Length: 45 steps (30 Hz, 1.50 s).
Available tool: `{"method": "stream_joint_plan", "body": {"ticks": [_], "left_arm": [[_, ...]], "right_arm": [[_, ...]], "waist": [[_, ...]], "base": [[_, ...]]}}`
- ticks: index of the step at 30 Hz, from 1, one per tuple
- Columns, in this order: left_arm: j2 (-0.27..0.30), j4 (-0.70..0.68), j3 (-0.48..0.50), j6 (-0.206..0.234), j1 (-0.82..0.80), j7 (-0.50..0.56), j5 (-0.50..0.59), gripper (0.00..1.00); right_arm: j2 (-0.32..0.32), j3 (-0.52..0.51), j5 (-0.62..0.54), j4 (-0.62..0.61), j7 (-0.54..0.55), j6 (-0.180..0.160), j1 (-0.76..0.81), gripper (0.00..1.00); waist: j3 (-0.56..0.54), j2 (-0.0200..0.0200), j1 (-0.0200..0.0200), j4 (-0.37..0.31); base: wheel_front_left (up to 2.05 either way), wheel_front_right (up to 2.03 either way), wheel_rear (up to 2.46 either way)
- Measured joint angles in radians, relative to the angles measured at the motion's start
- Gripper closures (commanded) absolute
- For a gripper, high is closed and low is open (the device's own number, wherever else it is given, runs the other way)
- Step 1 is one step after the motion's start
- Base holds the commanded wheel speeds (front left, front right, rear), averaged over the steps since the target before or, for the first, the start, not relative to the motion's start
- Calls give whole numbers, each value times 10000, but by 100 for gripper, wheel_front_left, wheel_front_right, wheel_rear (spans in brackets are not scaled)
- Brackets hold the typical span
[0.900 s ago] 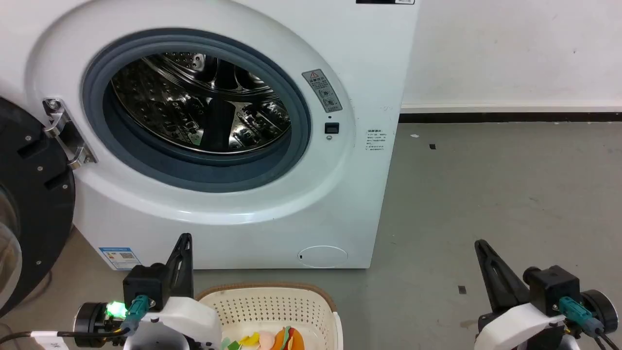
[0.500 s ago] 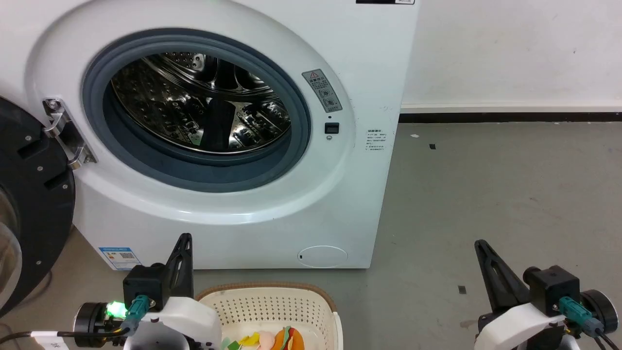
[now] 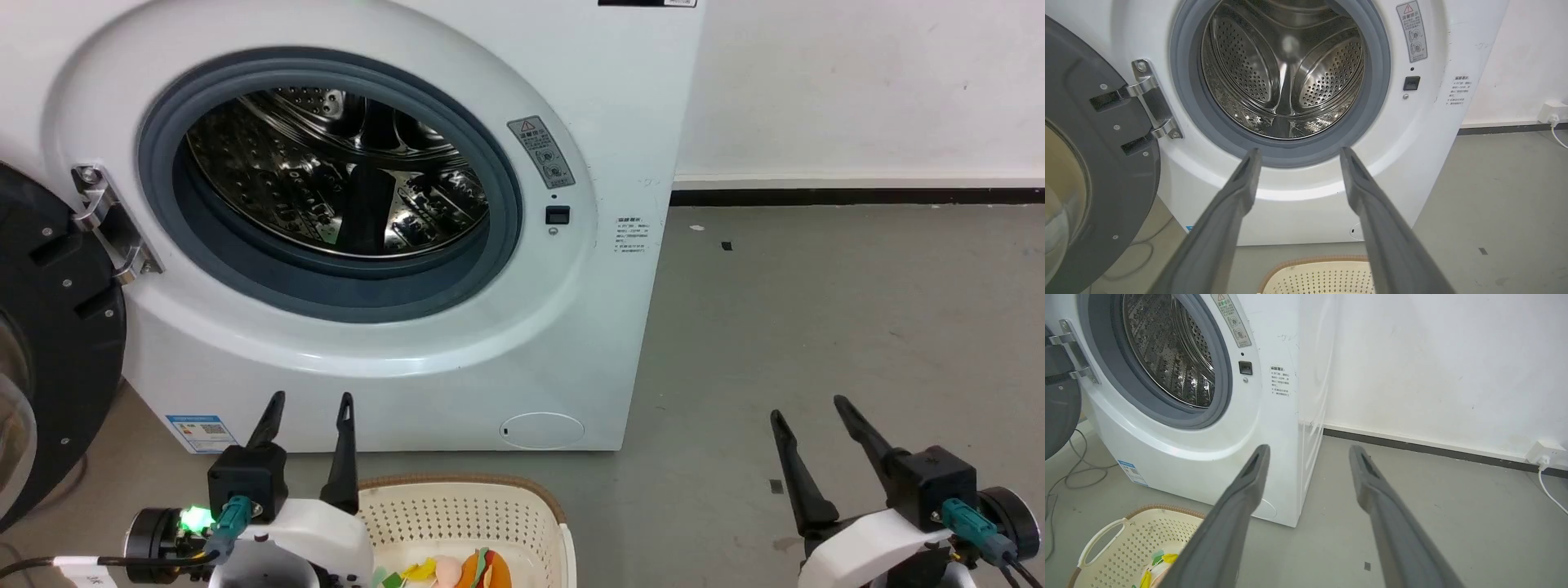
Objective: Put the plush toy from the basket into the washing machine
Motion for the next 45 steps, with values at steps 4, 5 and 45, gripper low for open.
{"method": "stream_joint_plan", "body": {"ticks": [4, 5, 45], "left_arm": [[0, 10, -44, 38, -4, -40, 0, 0], [0, 27, -61, 44, -8, -84, 0, 0], [267, 4644, -848, -178, -2605, 360, -888, 0]], "right_arm": [[0, -46, 96, -36, -46, 0, 0, 0], [0, -61, 104, -52, -61, 0, 0, 0], [0, -322, 1104, -1116, -895, 0, -914, 0]], "waist": [[25, 0, 0, 4], [35, 0, 0, 4], [2913, 0, 1, -513]], "base": [[0, 0, 0], [0, 0, 0], [0, 0, 0]]}}
